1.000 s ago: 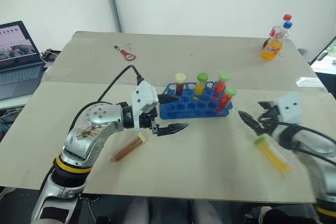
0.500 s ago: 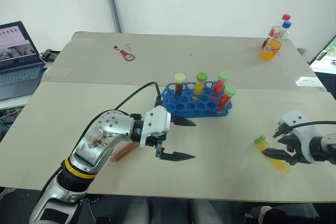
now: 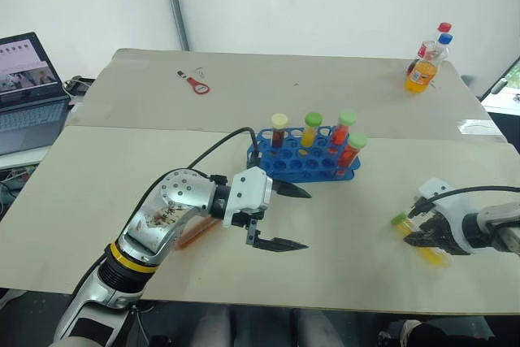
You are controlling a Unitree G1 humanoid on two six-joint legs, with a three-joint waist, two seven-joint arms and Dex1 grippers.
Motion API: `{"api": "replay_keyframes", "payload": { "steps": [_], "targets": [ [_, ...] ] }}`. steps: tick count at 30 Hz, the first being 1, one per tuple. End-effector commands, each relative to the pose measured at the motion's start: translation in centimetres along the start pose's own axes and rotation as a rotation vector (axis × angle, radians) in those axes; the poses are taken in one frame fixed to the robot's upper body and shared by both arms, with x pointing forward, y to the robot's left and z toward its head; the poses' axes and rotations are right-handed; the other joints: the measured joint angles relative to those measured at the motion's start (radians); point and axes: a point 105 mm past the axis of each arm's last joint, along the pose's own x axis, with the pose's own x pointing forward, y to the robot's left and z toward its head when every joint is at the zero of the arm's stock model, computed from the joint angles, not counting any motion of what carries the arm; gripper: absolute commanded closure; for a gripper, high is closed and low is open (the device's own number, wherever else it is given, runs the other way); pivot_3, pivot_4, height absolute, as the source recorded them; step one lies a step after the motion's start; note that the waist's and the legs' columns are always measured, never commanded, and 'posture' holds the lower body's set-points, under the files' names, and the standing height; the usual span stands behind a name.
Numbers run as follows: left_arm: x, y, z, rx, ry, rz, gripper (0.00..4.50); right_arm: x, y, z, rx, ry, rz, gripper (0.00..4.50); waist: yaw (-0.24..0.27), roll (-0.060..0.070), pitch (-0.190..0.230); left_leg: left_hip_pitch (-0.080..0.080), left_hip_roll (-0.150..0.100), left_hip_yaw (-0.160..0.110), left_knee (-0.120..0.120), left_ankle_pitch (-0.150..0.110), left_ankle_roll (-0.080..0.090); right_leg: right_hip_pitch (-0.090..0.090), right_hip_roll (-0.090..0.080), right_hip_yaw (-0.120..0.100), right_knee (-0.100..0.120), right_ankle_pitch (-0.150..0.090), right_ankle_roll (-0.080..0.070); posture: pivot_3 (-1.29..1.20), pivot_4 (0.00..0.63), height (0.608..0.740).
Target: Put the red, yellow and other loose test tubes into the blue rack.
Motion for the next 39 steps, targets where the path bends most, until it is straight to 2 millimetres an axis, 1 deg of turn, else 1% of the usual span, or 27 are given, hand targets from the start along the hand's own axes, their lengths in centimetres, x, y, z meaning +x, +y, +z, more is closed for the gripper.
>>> {"api": "replay_keyframes", "payload": {
  "steps": [1, 3, 4, 8, 9, 10, 11, 13, 15, 18, 20, 21, 23, 29, 33, 39],
  "targets": [
    [-0.6, 0.4, 0.5, 0.035, 0.000, 0.026, 0.00, -0.8, -0.3, 0.8, -0.033, -0.013, -0.019, 3.55, 0.001, 0.000, 0.000, 0.000, 0.000, 0.000, 0.000, 0.000, 0.000, 0.000, 0.000, 0.000, 0.000, 0.000, 0.000, 0.00, 0.150, 0.728],
    [-1.2, 0.4, 0.3, 0.023, 0.008, 0.039, 0.00, -1.2, -0.2, 1.3, -0.043, -0.036, -0.021, 3.55, 0.000, 0.000, 0.000, 0.000, 0.000, 0.000, 0.000, 0.000, 0.000, 0.000, 0.000, 0.000, 0.000, 0.000, 0.000, 0.00, 0.150, 0.728],
    [-1.8, 0.4, 0.2, 0.010, 0.015, 0.053, 0.00, -1.6, 0.1, 2.0, -0.045, -0.068, -0.010, 3.55, 0.000, 0.000, 0.000, 0.000, 0.000, 0.000, 0.000, 0.000, 0.000, 0.000, 0.000, 0.000, 0.000, 0.000, 0.000, 0.00, 0.150, 0.728],
    [-4.7, 1.3, -0.1, -0.053, 0.042, 0.155, 0.00, -3.4, 1.7, 6.5, -0.091, -0.301, 0.025, 3.56, -0.010, 0.000, 0.000, 0.000, 0.001, 0.000, 0.000, 0.000, 0.000, -0.001, 0.001, 0.000, 0.001, 0.000, 0.000, 0.00, 0.150, 0.728],
    [-5.4, 1.6, -0.2, -0.069, 0.051, 0.187, 0.00, -3.8, 2.4, 8.1, -0.108, -0.403, 0.040, 3.56, -0.009, 0.000, 0.000, 0.000, 0.001, 0.000, 0.000, 0.000, 0.000, -0.001, 0.001, 0.000, 0.001, 0.000, 0.000, 0.00, 0.150, 0.728],
    [-6.0, 1.8, -0.3, -0.080, 0.059, 0.210, 0.00, -4.1, 2.9, 9.2, -0.102, -0.478, 0.052, 3.56, -0.009, -0.001, 0.000, 0.000, 0.001, 0.000, 0.000, 0.000, 0.000, -0.001, 0.001, 0.000, 0.001, 0.000, 0.000, 0.00, 0.150, 0.728],
    [-6.6, 2.0, -0.5, -0.088, 0.070, 0.235, 0.00, -4.3, 3.8, 10.0, -0.117, -0.543, 0.073, 3.56, -0.007, -0.001, 0.000, 0.000, 0.001, -0.001, 0.000, 0.000, 0.000, -0.001, 0.001, -0.001, 0.001, 0.000, 0.000, 0.00, 0.150, 0.728],
    [-7.4, 2.2, -0.8, -0.100, 0.089, 0.276, 0.00, -4.9, 6.1, 12.0, -0.155, -0.731, 0.135, 3.56, -0.002, -0.001, 0.000, 0.000, 0.001, -0.001, 0.000, 0.000, 0.000, -0.001, 0.001, 0.000, 0.001, 0.000, 0.000, 0.00, 0.150, 0.728],
    [-8.1, 2.4, -0.6, -0.124, 0.072, 0.325, 0.00, -5.3, 7.6, 13.7, -0.208, -0.901, 0.126, 3.57, 0.003, -0.001, 0.000, -0.001, 0.001, -0.002, 0.000, 0.000, 0.000, -0.001, 0.001, -0.002, 0.000, 0.000, 0.000, 0.00, 0.150, 0.728],
    [-8.9, 2.6, -0.6, -0.142, 0.068, 0.381, 0.00, -5.2, 8.4, 15.8, -0.214, -1.068, 0.055, 3.57, 0.004, -0.001, 0.001, -0.005, 0.000, -0.003, 0.001, 0.000, 0.000, -0.002, -0.001, -0.002, 0.001, 0.000, 0.001, 0.00, 0.150, 0.728],
    [-9.2, 2.8, -0.7, -0.144, 0.073, 0.410, 0.00, -5.0, 8.0, 17.1, -0.146, -1.168, -0.009, 3.57, 0.002, -0.002, 0.001, -0.004, -0.001, -0.002, 0.001, 0.000, 0.000, -0.002, -0.001, -0.002, 0.001, 0.000, 0.001, 0.00, 0.150, 0.728],
    [-9.3, 2.9, -0.7, -0.144, 0.073, 0.420, 0.00, -4.8, 7.9, 17.5, -0.110, -1.204, -0.032, 3.57, 0.002, -0.002, 0.001, -0.004, -0.001, -0.002, 0.001, 0.000, 0.000, -0.002, -0.001, -0.002, 0.001, 0.000, 0.001, 0.00, 0.150, 0.728],
    [-9.2, 3.1, -0.6, -0.146, 0.062, 0.437, 0.00, -4.2, 7.9, 18.4, -0.098, -1.262, -0.088, 3.57, 0.000, -0.002, 0.001, -0.003, 0.000, -0.002, 0.001, 0.000, 0.000, -0.002, -0.001, -0.002, 0.002, 0.000, 0.001, 0.00, 0.150, 0.728],
    [-8.4, 3.4, 0.0, -0.149, 0.025, 0.437, 0.00, -1.8, 8.0, 20.1, -0.016, -1.356, -0.194, 3.57, -0.003, -0.002, 0.001, -0.002, 0.000, -0.002, 0.001, 0.000, 0.000, -0.002, 0.000, -0.002, 0.003, 0.000, 0.000, 0.00, 0.150, 0.728],
    [-8.1, 3.2, 0.1, -0.141, 0.041, 0.412, 0.00, -0.5, 8.1, 20.7, 0.038, -1.383, -0.220, 3.57, -0.004, -0.002, 0.000, -0.002, 0.000, -0.002, 0.000, 0.000, 0.000, -0.002, 0.000, -0.002, 0.003, 0.000, 0.000, 0.00, 0.150, 0.728],
    [-7.8, 3.2, 0.3, -0.129, 0.044, 0.399, 0.00, 0.8, 7.8, 21.2, 0.040, -1.391, -0.279, 3.57, -0.006, -0.002, 0.001, -0.002, 0.000, -0.002, 0.000, 0.000, -0.001, -0.002, 0.000, -0.002, 0.004, 0.000, 0.000, 0.00, 0.150, 0.728]
  ]
}}
